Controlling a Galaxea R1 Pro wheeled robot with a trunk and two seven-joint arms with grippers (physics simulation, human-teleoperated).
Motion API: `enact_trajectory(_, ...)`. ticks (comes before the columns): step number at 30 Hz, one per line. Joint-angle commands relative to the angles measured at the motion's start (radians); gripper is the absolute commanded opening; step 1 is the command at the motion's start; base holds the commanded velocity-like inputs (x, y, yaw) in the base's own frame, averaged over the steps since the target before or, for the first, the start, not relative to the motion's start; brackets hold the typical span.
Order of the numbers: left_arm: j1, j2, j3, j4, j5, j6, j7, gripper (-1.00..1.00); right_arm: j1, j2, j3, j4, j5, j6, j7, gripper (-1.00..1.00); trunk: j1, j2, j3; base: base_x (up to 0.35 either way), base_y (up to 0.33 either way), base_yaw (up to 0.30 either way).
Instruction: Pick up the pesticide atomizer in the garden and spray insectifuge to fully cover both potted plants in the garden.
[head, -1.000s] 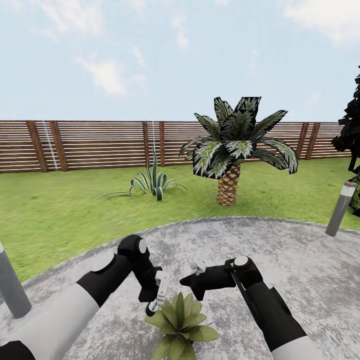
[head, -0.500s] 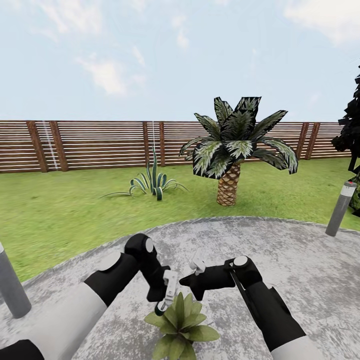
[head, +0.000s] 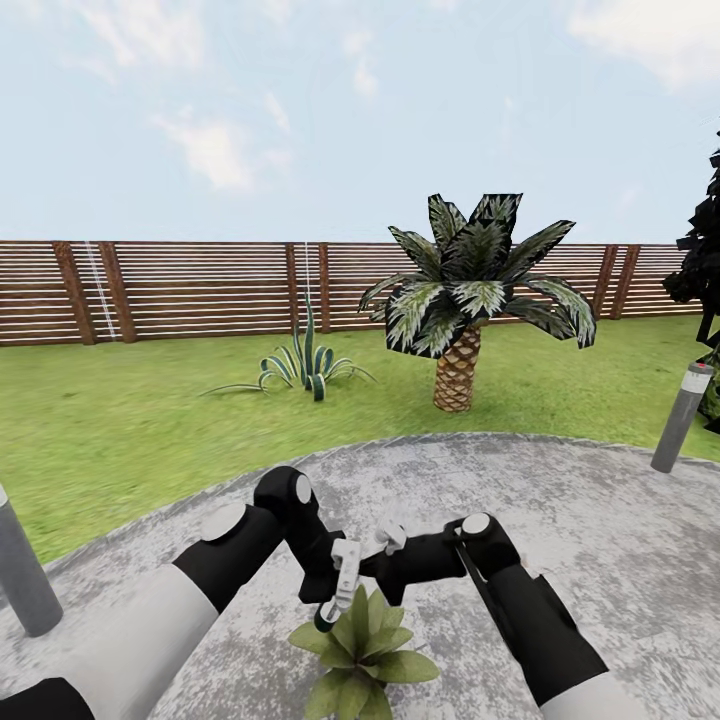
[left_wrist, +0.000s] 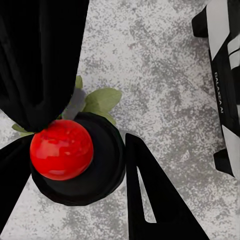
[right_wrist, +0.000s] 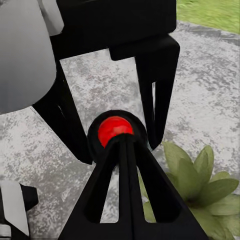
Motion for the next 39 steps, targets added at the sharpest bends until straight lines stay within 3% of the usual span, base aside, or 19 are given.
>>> enact_trajectory(1,-0.001,0.000,0.000,-0.001,-0.006,0.010,-0.006,-1.00,-0.001,0.000,0.004,-0.002,0.006,0.007,0.006,-1.00,0.000,-0.001,-0.001,0.000,0.000,0.000)
enact_trajectory(16,-0.002,0.007,0.000,-0.001,-0.007,0.009,-0.006,-1.00,-0.001,-0.001,0.012,-0.001,0.005,0.007,0.006,-1.00,0.000,-0.001,-0.001,0.000,0.000,0.000)
enact_trajectory(18,-0.002,0.036,0.000,0.000,-0.014,0.009,-0.006,-1.00,-0.001,-0.003,0.012,-0.001,0.005,0.007,0.006,-1.00,0.000,-0.001,-0.001,0.000,0.000,0.000)
enact_trajectory(22,-0.001,0.118,0.000,0.000,-0.045,0.009,-0.006,-1.00,-0.001,-0.004,0.012,-0.001,0.005,0.007,0.006,-1.00,0.000,-0.001,-0.001,0.000,0.000,0.000)
enact_trajectory(26,-0.001,0.181,0.001,0.002,-0.052,0.009,-0.006,-1.00,-0.001,-0.003,0.012,-0.001,0.006,0.007,0.005,-1.00,0.000,-0.001,-0.001,0.000,0.000,0.000)
enact_trajectory(28,0.002,0.225,0.011,0.017,-0.052,0.008,-0.006,-1.00,-0.001,-0.003,0.012,0.000,0.008,0.007,0.004,-1.00,0.000,-0.001,-0.001,0.000,0.000,0.000)
enact_trajectory(29,0.003,0.232,0.025,0.032,-0.051,0.007,-0.006,-1.00,-0.001,-0.003,0.012,0.000,0.009,0.007,0.003,1.00,0.000,-0.001,-0.001,0.000,0.000,0.000)
enact_trajectory(31,0.003,0.240,0.070,0.056,-0.050,0.007,-0.006,-1.00,-0.001,-0.003,0.010,0.001,0.008,0.007,0.002,1.00,0.000,-0.001,-0.001,0.000,0.000,0.000)
enact_trajectory(36,0.005,0.236,0.303,0.074,-0.049,0.007,0.000,-1.00,0.000,-0.004,-0.008,0.005,0.005,0.007,-0.006,1.00,0.000,-0.001,-0.001,0.000,0.000,0.000)
enact_trajectory(39,0.007,0.224,0.455,0.076,-0.048,0.008,0.028,-1.00,0.002,-0.008,-0.072,0.007,0.005,0.007,-0.022,1.00,0.000,-0.001,-0.001,0.000,0.000,0.000)
